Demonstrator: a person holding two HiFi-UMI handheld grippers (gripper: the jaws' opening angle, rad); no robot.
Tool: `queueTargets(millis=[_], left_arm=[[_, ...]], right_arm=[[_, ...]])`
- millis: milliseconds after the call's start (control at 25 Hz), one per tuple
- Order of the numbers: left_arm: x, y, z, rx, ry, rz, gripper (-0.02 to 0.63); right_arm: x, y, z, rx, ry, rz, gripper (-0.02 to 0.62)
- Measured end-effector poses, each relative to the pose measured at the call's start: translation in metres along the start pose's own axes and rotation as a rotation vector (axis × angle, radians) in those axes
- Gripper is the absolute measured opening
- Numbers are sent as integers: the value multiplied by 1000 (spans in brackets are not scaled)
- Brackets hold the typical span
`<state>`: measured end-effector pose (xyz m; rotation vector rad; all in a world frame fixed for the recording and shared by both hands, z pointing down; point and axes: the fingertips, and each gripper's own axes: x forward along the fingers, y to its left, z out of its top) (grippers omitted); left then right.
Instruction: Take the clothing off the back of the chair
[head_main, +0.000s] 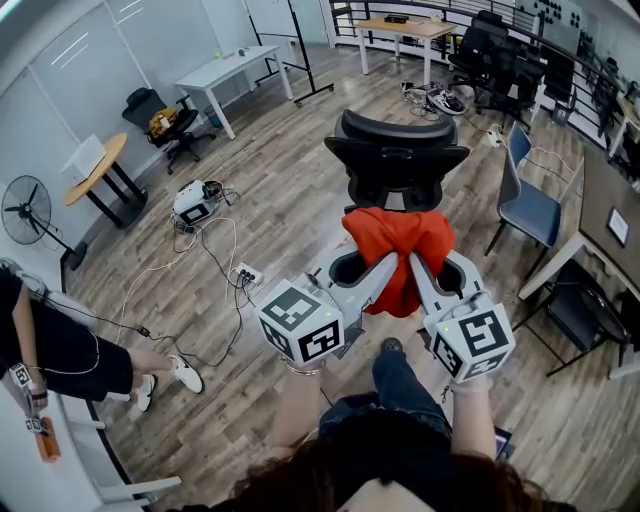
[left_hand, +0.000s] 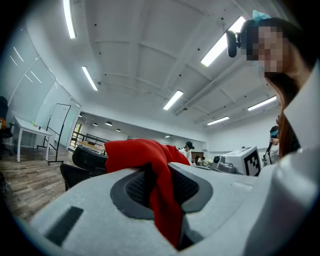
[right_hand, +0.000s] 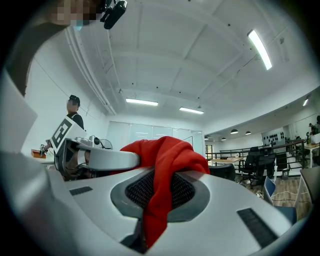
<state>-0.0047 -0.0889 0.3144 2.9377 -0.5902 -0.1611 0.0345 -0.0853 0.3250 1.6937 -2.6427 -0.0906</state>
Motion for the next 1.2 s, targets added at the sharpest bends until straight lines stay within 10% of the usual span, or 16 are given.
queueTargets(millis=[1200], left_arm=[[3, 12, 7, 6, -25, -1, 83]], right_arm=[[15, -4, 5, -8, -4, 4, 51]])
